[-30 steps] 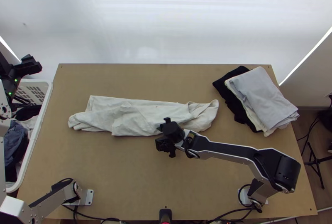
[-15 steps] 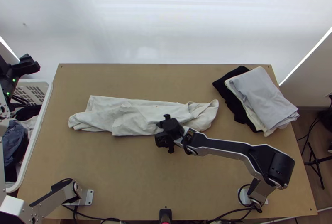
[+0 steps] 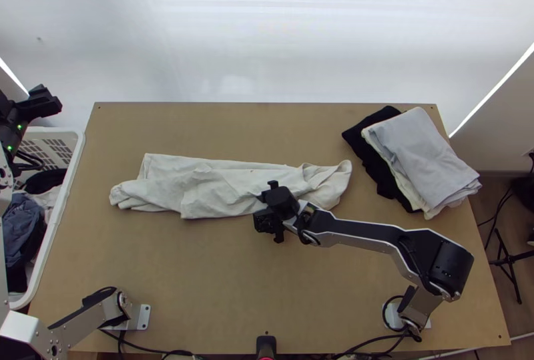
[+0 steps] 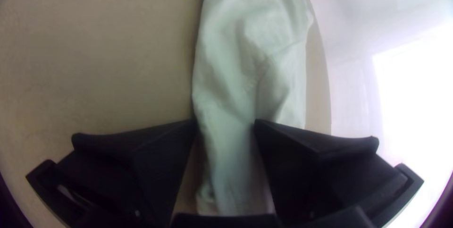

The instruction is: Fold the t-shirt

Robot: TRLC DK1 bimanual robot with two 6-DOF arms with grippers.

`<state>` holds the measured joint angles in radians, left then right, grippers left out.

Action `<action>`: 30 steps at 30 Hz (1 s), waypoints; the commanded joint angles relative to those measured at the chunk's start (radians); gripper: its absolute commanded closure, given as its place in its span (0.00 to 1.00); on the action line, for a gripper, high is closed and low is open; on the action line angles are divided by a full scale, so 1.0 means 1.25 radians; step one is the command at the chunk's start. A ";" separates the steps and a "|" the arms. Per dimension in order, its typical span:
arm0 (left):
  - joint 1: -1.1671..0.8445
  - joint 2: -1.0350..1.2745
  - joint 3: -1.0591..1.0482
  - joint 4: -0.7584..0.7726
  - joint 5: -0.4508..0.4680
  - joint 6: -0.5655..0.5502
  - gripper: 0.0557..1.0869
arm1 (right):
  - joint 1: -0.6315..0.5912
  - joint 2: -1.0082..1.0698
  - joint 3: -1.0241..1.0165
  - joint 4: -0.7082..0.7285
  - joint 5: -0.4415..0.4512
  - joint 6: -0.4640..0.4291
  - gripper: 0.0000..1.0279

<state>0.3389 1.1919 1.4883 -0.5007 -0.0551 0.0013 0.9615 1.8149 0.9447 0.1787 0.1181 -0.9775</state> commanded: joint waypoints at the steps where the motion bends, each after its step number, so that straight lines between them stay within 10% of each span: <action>1: 0.001 0.005 0.002 0.000 0.002 0.000 0.05 | -0.005 0.002 -0.002 -0.003 0.000 -0.001 0.43; 4: 0.003 0.009 0.005 0.000 0.002 0.000 0.05 | -0.007 0.007 0.004 -0.003 0.000 0.000 0.46; 8: 0.003 0.011 0.011 0.000 0.002 0.000 0.05 | -0.007 -0.001 0.009 -0.003 -0.001 0.006 0.96; 21: -0.050 0.002 -0.047 -0.046 0.022 -0.027 0.05 | -0.061 -0.212 0.293 -0.317 -0.013 0.494 0.97; 30: -0.238 0.012 -0.166 -0.112 0.048 -0.013 0.05 | -0.218 -0.322 0.372 -0.462 -0.023 0.627 0.97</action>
<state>0.1776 1.1912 1.3716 -0.5770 -0.0277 -0.0257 0.8139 1.5143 1.3476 -0.2878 0.0967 -0.3149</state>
